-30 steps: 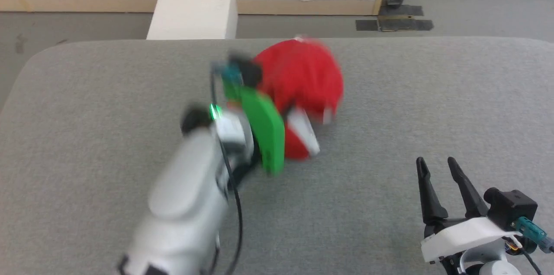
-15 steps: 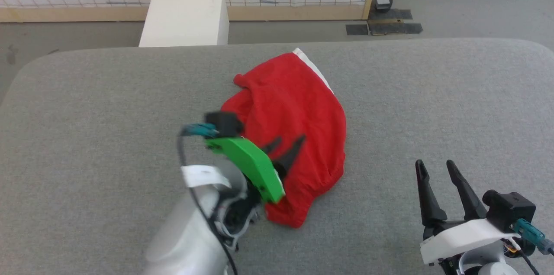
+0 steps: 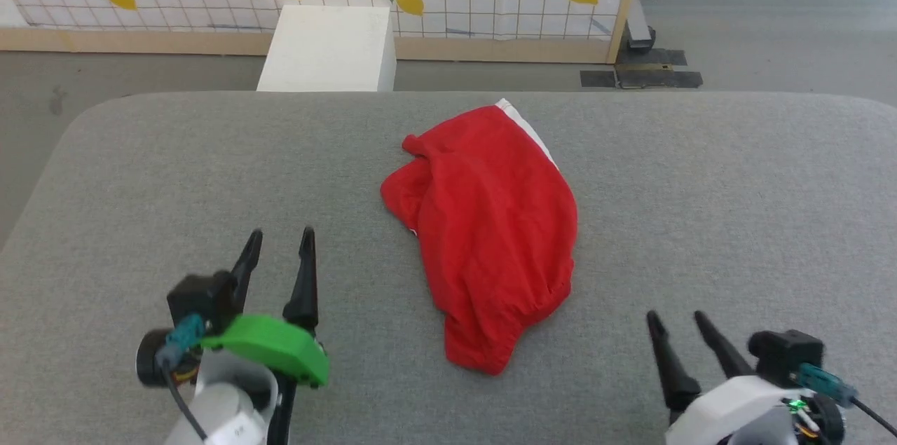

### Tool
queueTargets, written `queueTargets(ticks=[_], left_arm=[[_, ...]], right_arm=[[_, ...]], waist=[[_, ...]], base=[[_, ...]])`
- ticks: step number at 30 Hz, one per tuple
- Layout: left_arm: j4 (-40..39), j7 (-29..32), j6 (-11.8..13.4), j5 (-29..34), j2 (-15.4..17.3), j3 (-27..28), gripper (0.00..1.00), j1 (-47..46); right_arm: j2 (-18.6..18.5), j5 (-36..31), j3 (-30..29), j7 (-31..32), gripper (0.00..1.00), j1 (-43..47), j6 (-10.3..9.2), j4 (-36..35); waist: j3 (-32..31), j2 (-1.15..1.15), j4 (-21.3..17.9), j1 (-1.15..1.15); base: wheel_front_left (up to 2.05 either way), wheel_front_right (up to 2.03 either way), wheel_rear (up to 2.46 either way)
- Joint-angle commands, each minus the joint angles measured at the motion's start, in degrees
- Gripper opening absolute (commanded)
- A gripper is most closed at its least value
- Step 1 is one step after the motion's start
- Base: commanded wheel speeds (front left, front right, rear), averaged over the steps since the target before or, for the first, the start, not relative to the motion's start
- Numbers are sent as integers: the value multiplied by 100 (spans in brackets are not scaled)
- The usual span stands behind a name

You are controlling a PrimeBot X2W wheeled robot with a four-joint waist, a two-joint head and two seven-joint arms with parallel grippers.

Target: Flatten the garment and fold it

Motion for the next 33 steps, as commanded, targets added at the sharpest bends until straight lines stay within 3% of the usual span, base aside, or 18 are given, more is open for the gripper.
queueTargets(ticks=[1, 7, 13, 21, 22, 23, 27, 30, 32, 33], left_arm=[[-79, -74, 75, 77, -6, 18, 100, 169], [-308, -163, 205, 137, -141, 208, 100, 570], [-432, -177, 119, 166, -265, 282, 100, 567], [-538, -180, -34, 325, -419, 377, 100, 379], [-547, -180, -45, 344, -436, 405, 100, 366], [-555, -180, -54, 360, -451, 435, 100, 362], [-568, -180, -67, 417, -497, 564, 100, 394], [-546, -180, -72, 456, -522, 617, 100, 438], [-557, -180, -70, 472, -539, 646, 100, 460], [-554, -180, -80, 478, -548, 659, 100, 477]], right_arm=[[7, 18, 119, 201, 100, -75, -9, -25], [7, -151, 962, 1381, 100, -767, -9, -121], [7, -545, 1872, 2497, 100, -1690, -9, 505], [7, -723, 2302, 2864, 100, -2396, -9, 1857], [7, -632, 2345, 2787, 27, -2437, -9, 1911], [7, -523, 2362, 2698, 0, -2467, -9, 1947], [7, -195, 2296, 2344, 0, -2521, -9, 1941], [-136, -30, 1899, 2127, 0, -2331, -9, 1587], [-345, 53, 1423, 2127, 0, -2082, -9, 1202], [-580, 20, 811, 2244, 0, -1764, -9, 790]], waist=[[-8, 0, 41, 0], [79, 0, 233, 0], [368, 0, 506, 0], [694, 0, 783, 0], [704, 0, 790, 0], [716, 0, 786, 0], [722, 0, 696, 0], [653, 0, 580, 0], [606, 0, 503, 0], [560, 0, 434, 0]], base=[[0, 0, 0], [0, 0, 0], [0, 0, 0], [0, 0, 0], [0, 0, 0], [0, 0, 0], [0, 0, 0], [0, 0, 0], [0, 0, 0], [0, 0, 0]])
